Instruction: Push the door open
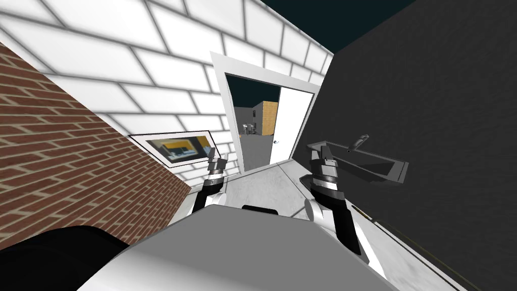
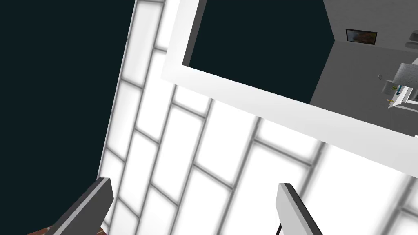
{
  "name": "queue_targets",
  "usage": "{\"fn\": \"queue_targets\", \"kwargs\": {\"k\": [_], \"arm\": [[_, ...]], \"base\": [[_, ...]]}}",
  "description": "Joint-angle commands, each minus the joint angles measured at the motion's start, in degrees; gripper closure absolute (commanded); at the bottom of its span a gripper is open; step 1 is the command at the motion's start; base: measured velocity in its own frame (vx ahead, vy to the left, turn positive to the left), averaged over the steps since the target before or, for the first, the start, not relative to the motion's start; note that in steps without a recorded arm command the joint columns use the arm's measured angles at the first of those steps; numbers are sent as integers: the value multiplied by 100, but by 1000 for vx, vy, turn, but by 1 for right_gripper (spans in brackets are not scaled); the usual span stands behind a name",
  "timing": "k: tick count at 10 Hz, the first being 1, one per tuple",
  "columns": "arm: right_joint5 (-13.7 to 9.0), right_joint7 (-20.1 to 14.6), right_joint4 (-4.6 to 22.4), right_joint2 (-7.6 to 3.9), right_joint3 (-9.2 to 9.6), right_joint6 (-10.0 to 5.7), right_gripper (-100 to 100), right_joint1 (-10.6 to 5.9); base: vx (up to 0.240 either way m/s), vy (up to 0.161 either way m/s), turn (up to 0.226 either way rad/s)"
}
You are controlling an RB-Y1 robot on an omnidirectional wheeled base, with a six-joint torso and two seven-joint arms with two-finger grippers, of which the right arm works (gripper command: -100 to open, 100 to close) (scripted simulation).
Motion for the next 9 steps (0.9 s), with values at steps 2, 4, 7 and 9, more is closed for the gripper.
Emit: {"fn": "queue_targets", "kwargs": {"k": [2, 4, 7, 9], "arm": [[43, -72, 277, -76, 10, -69, -100, -98], [81, -138, 525, -137, 18, -132, -100, -185], [151, -254, 971, -225, 33, -244, -100, -343], [183, -309, 1178, -260, 41, -296, -100, -416]], "base": [[89, -21, 23], [151, -47, 22], [127, -59, 26], [133, -45, 19]]}}
